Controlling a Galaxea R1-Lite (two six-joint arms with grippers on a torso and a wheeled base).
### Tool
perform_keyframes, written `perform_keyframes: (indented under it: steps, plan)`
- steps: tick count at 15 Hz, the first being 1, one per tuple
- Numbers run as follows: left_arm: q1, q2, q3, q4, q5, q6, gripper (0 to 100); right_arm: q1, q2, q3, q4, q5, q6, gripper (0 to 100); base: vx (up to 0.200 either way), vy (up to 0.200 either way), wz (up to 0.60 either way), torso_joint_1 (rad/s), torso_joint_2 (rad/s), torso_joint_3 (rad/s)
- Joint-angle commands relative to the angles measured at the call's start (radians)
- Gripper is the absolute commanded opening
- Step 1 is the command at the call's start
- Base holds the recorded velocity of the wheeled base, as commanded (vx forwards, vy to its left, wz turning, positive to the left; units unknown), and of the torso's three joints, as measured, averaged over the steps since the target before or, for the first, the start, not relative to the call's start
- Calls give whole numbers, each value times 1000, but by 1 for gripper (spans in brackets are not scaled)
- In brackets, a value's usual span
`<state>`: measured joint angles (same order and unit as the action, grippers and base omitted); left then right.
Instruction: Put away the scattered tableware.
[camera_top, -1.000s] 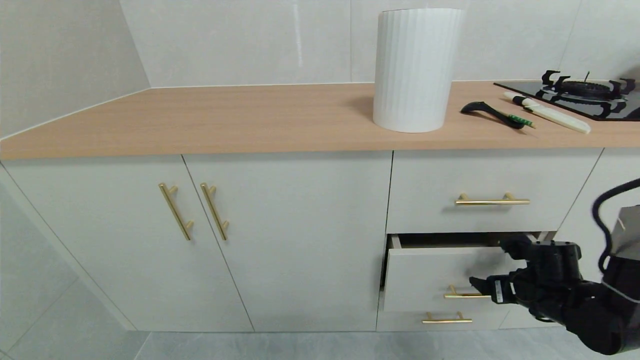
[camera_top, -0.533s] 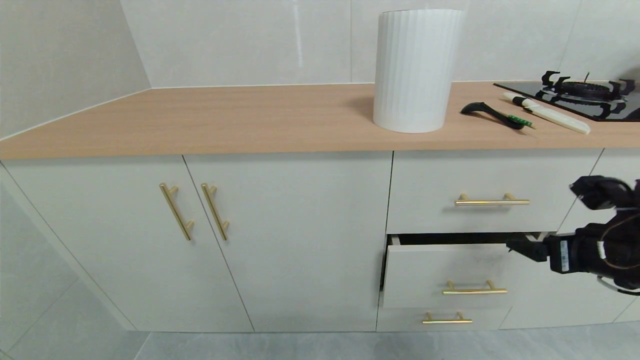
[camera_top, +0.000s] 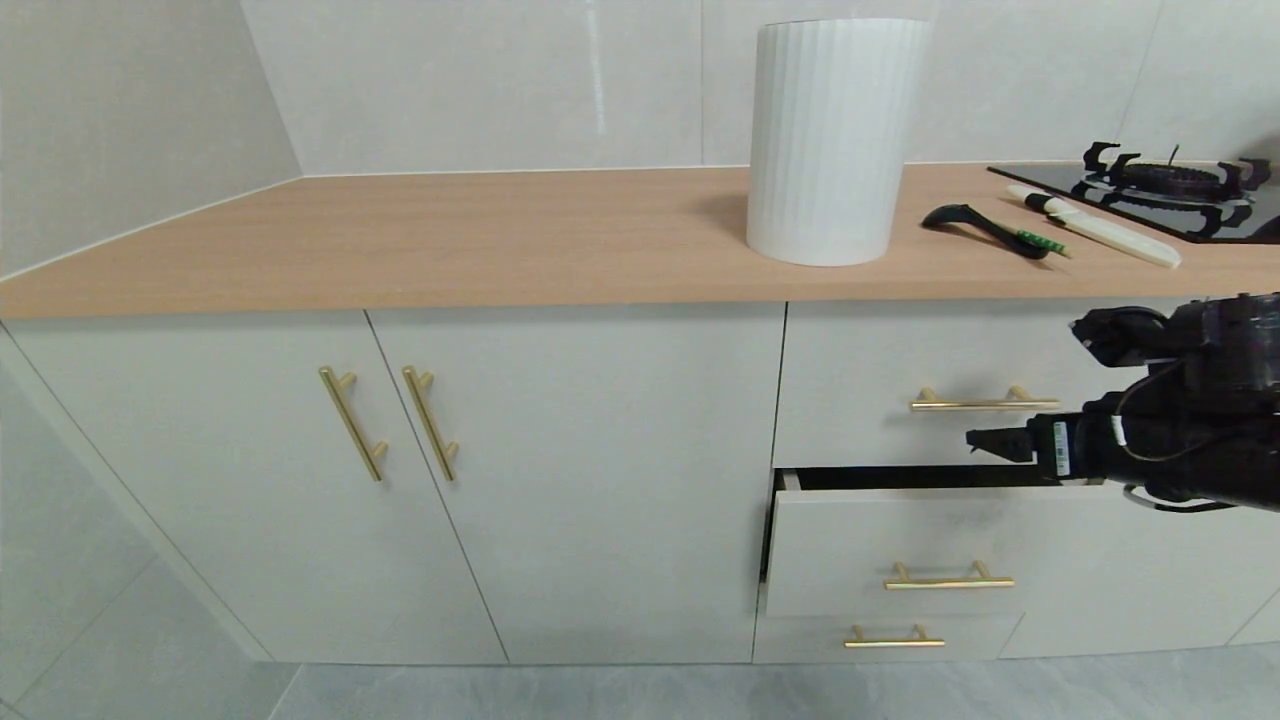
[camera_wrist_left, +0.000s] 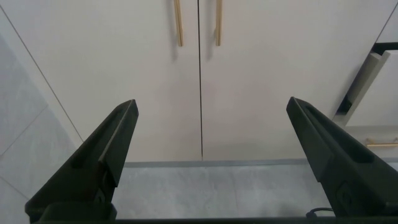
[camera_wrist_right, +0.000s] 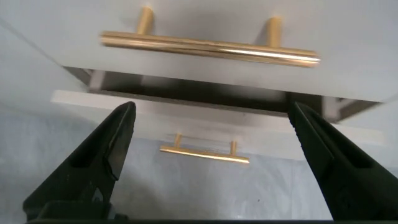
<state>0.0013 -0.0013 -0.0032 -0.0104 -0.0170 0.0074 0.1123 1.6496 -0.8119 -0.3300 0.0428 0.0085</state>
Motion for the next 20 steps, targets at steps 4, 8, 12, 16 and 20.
perform_keyframes:
  steps: [4, 8, 12, 16, 20]
  plan:
    - [0, 1, 0, 0, 0, 0, 100, 3, 240, -33, -115, -15, 1, 100, 0, 0, 0, 0, 0, 0]
    - [0, 1, 0, 0, 0, 0, 100, 46, 337, -33, -238, -70, 44, 100, 0, 0, 0, 0, 0, 0]
    - [0, 1, 0, 0, 0, 0, 100, 61, 388, -32, -297, -132, 51, 100, 0, 0, 0, 0, 0, 0]
    - [0, 1, 0, 0, 0, 0, 100, 61, 389, -24, -294, -133, 48, 100, 0, 0, 0, 0, 0, 0]
    - [0, 1, 0, 0, 0, -1, 100, 61, 377, -1, -273, -133, 31, 100, 0, 0, 0, 0, 0, 0]
